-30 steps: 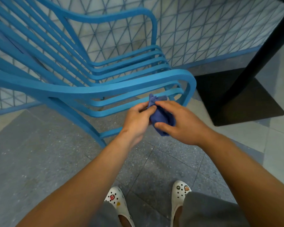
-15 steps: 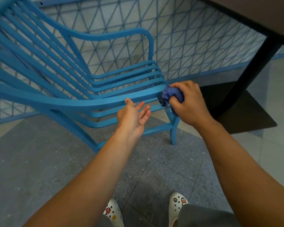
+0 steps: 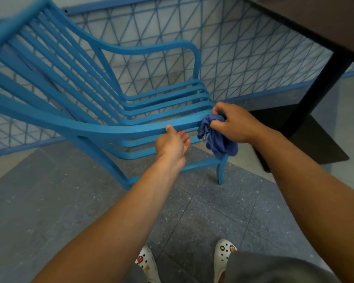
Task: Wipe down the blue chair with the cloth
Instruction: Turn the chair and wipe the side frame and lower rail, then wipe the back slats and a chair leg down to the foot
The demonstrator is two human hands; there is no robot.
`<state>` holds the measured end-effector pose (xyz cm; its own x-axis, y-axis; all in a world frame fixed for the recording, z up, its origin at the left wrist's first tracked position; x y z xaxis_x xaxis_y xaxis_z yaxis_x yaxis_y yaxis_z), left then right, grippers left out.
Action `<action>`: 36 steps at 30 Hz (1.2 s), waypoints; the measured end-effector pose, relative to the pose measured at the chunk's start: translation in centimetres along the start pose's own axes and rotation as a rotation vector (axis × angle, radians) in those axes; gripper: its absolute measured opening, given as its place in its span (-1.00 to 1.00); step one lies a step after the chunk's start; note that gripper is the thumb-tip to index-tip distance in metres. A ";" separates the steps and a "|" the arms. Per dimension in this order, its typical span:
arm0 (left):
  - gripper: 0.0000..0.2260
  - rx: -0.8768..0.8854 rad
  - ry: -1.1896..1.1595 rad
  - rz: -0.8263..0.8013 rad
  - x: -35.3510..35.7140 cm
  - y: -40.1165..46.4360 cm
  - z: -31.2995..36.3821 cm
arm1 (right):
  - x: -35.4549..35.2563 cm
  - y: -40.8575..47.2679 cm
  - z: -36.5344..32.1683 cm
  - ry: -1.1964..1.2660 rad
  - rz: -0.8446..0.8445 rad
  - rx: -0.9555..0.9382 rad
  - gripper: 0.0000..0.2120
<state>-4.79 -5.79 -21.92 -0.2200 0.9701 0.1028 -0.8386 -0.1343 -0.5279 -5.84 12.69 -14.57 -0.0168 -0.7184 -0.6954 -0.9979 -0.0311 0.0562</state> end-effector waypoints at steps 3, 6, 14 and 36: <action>-0.70 0.005 0.010 0.020 -0.5 -0.5 -0.1 | 0.5 -1.4 -0.6 -0.014 -0.016 -0.016 -0.87; -0.70 -0.005 0.033 0.029 -1.2 -1.4 -0.5 | 1.1 -3.2 -1.3 -0.006 -0.022 -0.021 -0.87; -0.71 -0.022 0.026 0.035 -5.5 -3.2 -1.9 | 3.7 -8.1 -4.3 0.058 -0.079 -0.007 -0.83; -0.74 0.043 0.047 -0.031 -14.9 1.6 4.1 | 15.2 -11.2 -14.1 0.138 -0.163 0.097 -0.83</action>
<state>-4.89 -21.32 -20.86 -0.1711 0.9822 0.0781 -0.8653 -0.1119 -0.4887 5.93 -7.65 -15.69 0.1474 -0.7979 -0.5844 -0.9881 -0.0927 -0.1225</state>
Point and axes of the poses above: each hand's wrist, its own y-axis towards the middle knuckle, its own x-axis out of the palm, z = x × y, the point moved 9 cm from there along y, towards the middle knuckle, and after that the axes turned 10 degrees about y, right-handed, at the moved point
